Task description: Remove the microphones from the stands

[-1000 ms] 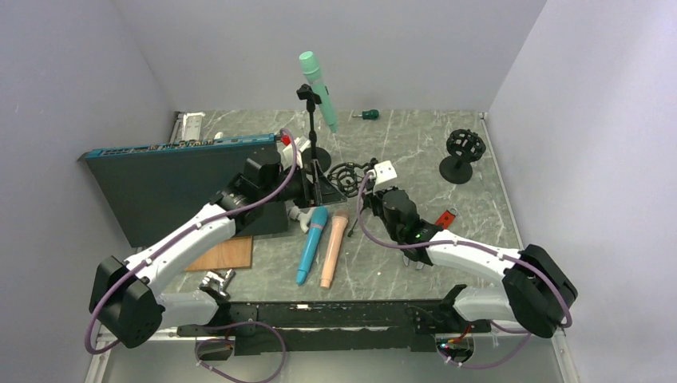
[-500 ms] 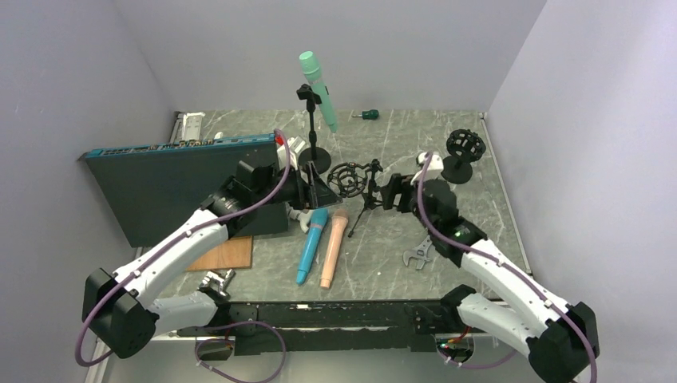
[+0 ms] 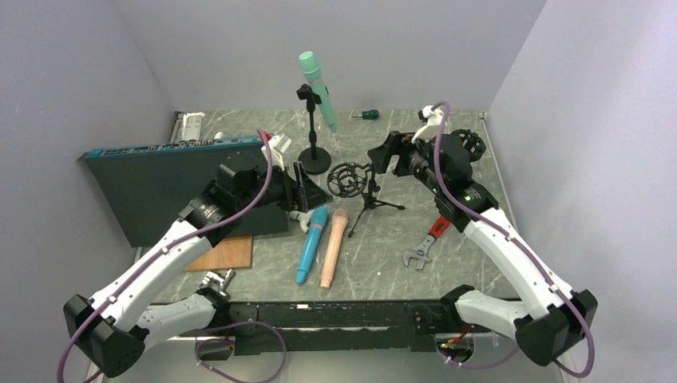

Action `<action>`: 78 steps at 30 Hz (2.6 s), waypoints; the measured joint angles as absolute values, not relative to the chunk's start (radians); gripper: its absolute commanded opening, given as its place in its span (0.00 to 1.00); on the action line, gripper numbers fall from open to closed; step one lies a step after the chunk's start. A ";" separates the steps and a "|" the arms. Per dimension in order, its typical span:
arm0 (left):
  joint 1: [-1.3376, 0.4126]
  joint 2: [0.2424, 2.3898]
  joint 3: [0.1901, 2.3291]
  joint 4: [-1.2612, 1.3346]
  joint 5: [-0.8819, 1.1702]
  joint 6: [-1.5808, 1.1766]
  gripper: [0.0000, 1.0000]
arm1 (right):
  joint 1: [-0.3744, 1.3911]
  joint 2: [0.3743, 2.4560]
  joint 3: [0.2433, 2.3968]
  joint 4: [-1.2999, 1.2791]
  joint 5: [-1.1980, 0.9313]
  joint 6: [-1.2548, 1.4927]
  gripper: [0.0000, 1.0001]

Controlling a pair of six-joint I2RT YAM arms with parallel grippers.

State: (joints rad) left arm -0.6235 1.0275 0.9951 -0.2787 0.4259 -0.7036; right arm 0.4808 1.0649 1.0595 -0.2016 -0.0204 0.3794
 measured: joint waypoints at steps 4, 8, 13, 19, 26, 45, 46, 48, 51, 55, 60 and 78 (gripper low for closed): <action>-0.624 1.005 1.009 -0.301 0.411 -0.691 0.79 | 0.481 1.152 1.063 -0.196 -0.024 0.366 0.83; -0.624 0.998 1.010 -0.320 0.398 -0.688 0.79 | 0.481 1.198 0.990 -0.161 -0.027 0.373 0.84; -0.624 0.997 1.010 -0.329 0.392 -0.673 0.79 | 0.481 1.205 0.878 -0.144 -0.015 0.383 0.84; -0.624 0.997 1.010 -0.330 0.392 -0.672 0.79 | 0.481 1.212 0.882 -0.134 -0.008 0.387 0.85; -0.624 0.995 1.010 -0.352 0.378 -0.660 0.79 | 0.481 1.210 0.990 -0.209 -0.009 0.401 0.86; -0.624 0.913 1.034 -0.424 0.326 -0.602 0.80 | 0.489 0.964 0.442 -0.028 -0.014 0.674 0.68; -0.624 0.910 1.034 -0.428 0.325 -0.602 0.80 | 0.503 0.971 0.409 0.008 -0.028 0.691 0.68; -0.624 0.904 1.034 -0.432 0.324 -0.601 0.80 | 0.545 0.994 0.360 0.082 -0.038 0.728 0.69; -0.624 0.893 1.034 -0.432 0.324 -0.602 0.80 | 0.600 1.058 0.335 0.202 -0.030 0.793 0.70; -0.623 0.880 1.034 -0.432 0.323 -0.601 0.80 | 0.621 1.198 0.336 0.361 0.006 0.872 0.70; -0.623 0.870 1.034 -0.440 0.315 -0.602 0.80 | 0.617 1.394 0.338 0.539 0.046 0.963 0.64; -0.623 0.840 1.038 -0.508 0.280 -0.587 0.81 | 0.269 1.889 0.761 0.671 -0.050 0.934 0.55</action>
State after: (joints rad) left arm -0.6231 0.8398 1.0378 -0.5079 0.2798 -0.5865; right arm 0.2687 1.8893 0.7612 0.6708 -0.0502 0.9337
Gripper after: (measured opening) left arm 0.803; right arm 0.544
